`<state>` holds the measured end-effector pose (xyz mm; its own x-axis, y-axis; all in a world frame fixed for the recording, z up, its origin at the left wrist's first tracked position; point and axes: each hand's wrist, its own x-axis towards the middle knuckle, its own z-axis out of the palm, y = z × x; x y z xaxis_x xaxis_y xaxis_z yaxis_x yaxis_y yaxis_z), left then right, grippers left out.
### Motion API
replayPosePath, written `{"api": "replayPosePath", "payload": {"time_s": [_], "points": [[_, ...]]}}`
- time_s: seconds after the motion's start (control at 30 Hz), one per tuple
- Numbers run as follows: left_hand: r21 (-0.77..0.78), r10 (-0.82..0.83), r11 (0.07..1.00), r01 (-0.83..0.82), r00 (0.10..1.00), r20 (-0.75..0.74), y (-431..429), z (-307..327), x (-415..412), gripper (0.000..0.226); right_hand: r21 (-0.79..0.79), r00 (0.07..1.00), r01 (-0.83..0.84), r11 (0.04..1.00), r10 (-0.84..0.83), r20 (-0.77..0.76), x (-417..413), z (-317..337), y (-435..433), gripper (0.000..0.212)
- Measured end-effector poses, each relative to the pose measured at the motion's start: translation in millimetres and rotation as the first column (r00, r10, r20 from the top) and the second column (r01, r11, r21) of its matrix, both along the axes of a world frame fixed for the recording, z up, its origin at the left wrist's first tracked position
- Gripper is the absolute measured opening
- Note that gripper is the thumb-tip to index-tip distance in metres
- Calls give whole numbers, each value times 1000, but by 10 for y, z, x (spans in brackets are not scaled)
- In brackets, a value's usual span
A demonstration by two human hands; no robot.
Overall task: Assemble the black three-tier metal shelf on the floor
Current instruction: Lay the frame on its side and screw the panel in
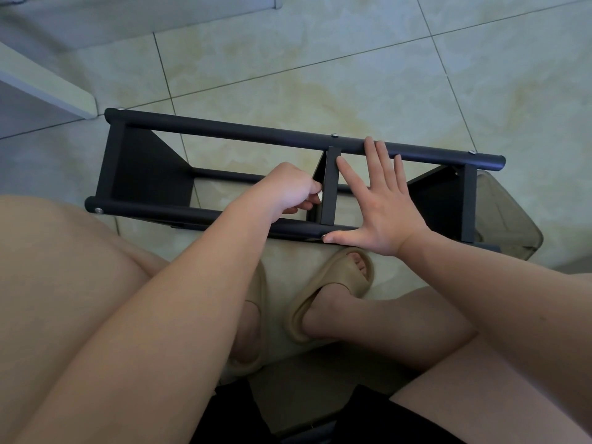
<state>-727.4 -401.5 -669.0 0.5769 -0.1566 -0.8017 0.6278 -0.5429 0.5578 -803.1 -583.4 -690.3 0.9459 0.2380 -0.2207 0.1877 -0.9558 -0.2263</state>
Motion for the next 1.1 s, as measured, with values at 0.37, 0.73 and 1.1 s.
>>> {"api": "replayPosePath", "payload": {"time_s": [0.37,0.73,1.1], "points": [[29,-126,991,127,992,-24,19,81,29,18,1,1000,2,1000,-2,-1,-5,26,9,126],[49,-316,948,315,949,8,154,121,53,28,0,1000,7,1000,-7,-11,-3,32,8,126],[65,-457,889,454,889,38,262,101,38,28,-8,1000,4,1000,-4,3,-9,25,17,126]]}}
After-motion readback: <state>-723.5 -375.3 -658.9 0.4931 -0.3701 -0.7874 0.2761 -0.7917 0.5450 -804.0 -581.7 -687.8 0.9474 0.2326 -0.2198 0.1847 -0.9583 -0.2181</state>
